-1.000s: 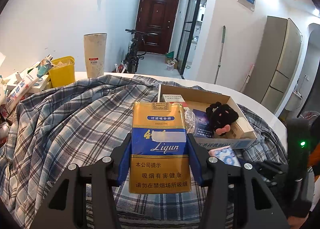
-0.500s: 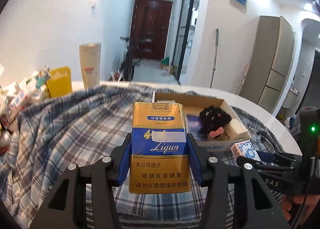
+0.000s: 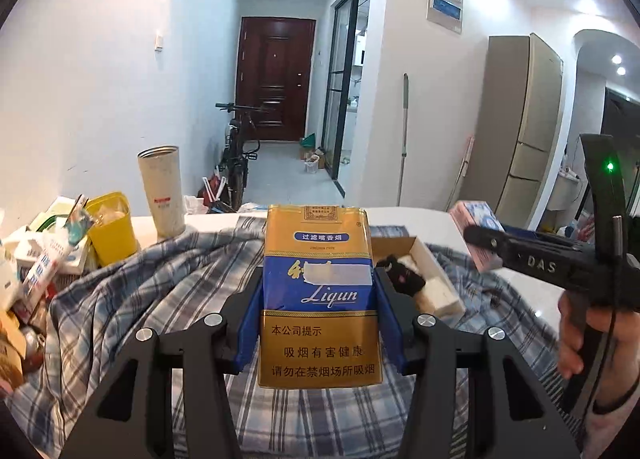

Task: Organize objects
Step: 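Carry the Liqun pack and Manhua pack over the cardboard box with both grippers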

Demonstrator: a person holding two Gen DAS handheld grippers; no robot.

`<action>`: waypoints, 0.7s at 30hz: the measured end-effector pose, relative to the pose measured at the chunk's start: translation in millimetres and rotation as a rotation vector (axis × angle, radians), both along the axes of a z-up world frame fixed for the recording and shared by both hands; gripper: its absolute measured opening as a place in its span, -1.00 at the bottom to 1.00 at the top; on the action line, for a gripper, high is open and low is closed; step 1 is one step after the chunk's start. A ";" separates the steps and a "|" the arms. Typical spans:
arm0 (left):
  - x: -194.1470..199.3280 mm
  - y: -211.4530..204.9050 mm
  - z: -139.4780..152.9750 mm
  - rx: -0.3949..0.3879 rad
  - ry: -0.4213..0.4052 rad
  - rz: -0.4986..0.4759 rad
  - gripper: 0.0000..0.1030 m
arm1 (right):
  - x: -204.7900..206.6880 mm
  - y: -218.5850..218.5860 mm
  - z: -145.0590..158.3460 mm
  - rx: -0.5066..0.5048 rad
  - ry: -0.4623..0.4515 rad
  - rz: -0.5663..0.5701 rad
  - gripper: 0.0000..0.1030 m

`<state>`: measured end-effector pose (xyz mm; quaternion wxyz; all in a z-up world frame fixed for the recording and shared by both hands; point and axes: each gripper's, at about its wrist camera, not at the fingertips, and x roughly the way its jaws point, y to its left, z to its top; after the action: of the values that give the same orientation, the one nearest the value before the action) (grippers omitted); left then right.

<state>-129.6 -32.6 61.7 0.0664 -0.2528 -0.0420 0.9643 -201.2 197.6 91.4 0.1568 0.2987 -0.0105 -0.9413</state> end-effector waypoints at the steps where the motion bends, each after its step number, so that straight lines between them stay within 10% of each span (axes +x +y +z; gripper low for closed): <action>1: -6.7 -0.3 6.2 0.012 -0.005 -0.006 0.04 | -3.5 -2.4 7.3 -0.002 0.017 -0.003 -0.03; 13: -90.1 23.5 78.4 0.091 0.090 -0.032 0.04 | -63.1 -24.4 66.5 -0.082 0.117 -0.074 -0.04; 21: -147.6 21.5 31.6 0.072 -0.002 -0.031 0.04 | -87.7 -25.4 45.9 -0.051 0.135 -0.118 -0.04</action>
<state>-277.2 -11.1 93.3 0.0906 -0.2519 -0.0729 0.9607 -288.9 172.2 137.3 0.1092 0.2293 -0.0414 -0.9663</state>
